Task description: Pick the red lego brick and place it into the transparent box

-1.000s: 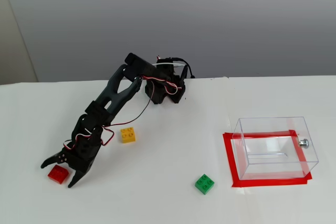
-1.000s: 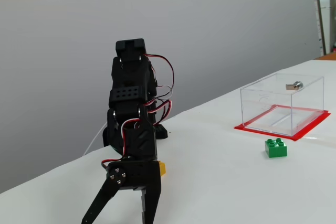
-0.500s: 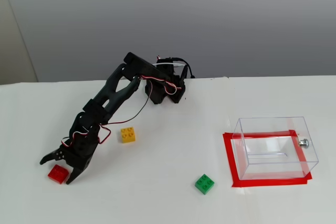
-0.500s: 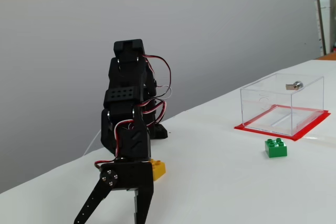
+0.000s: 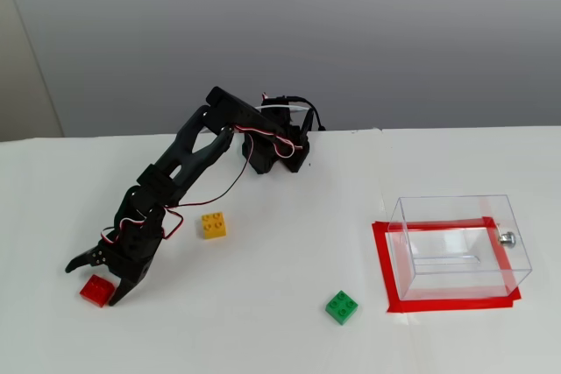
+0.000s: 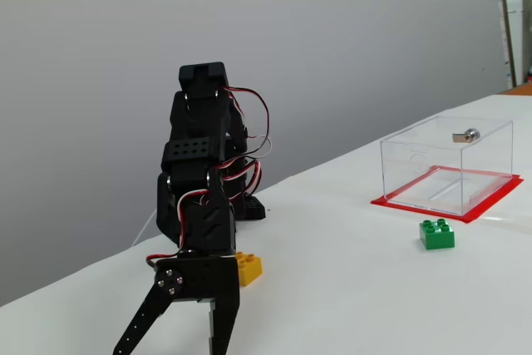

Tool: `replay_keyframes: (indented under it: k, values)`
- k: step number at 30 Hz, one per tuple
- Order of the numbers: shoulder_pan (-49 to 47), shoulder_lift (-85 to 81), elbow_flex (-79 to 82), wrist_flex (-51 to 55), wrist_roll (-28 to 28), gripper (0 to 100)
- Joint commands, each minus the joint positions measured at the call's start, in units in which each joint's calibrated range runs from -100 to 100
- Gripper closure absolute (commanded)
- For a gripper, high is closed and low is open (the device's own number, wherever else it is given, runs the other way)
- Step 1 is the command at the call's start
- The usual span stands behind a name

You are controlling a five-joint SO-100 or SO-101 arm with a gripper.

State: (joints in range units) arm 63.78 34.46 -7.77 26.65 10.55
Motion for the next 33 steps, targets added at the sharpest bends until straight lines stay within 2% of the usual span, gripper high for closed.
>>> replay_keyframes:
  k: [1, 11, 21, 33]
  values:
    - [0.1, -0.5, -3.4, 0.3, 0.2, 60]
    - [0.3, 0.2, -4.0, 0.3, -0.4, 60]
    - [0.4, -0.7, -4.1, 5.0, -5.6, 60]
    - [0.1, -1.1, -3.7, 4.3, -5.9, 60]
